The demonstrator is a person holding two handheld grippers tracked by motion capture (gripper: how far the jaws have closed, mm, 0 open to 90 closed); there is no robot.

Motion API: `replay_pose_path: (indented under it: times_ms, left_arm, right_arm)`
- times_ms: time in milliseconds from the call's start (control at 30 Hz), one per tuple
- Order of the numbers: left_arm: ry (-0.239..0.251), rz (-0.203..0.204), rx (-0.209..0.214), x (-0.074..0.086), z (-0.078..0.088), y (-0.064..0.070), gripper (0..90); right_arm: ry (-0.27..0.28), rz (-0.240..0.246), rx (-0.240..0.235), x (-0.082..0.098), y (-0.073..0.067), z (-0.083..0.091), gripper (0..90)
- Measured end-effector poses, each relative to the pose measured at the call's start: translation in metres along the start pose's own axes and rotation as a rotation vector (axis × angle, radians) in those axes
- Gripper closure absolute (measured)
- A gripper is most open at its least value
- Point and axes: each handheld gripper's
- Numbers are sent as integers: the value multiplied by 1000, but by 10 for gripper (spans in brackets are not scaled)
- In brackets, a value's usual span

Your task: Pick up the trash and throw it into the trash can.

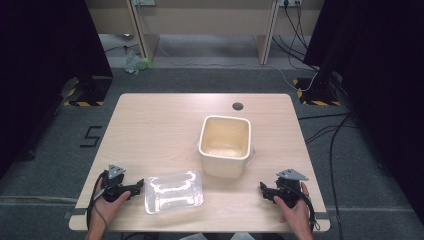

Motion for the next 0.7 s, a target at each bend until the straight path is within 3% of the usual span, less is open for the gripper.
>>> replay_pose_path:
  times_ms: [67, 133, 400, 500, 633, 700]
  left_arm:
    - [0, 0, 0, 0, 0, 0, 93]
    - [0, 0, 0, 0, 0, 0, 93]
    - [-1, 2, 0, 0, 1, 0, 97]
    - [12, -13, 24, 3, 4, 1, 142]
    - [18, 52, 62, 9, 12, -5, 150]
    - [17, 51, 73, 12, 18, -4, 155]
  right_arm:
    - [-14, -3, -5, 0, -2, 1, 150]
    - [-12, -4, -9, 1, -3, 1, 167]
    - [44, 41, -67, -4, -19, 14, 164]
    - [67, 60, -118, -6, -30, 18, 166]
    - [72, 115, -145, -8, -45, 19, 169]
    - [62, 152, -155, -11, -56, 19, 170]
Point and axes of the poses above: each handheld gripper's, and its own axes: z roughly backward along the jaws, x roughly out of its underside, y roughly to its right, and after that the axes turned 14 degrees about -x, right-handed
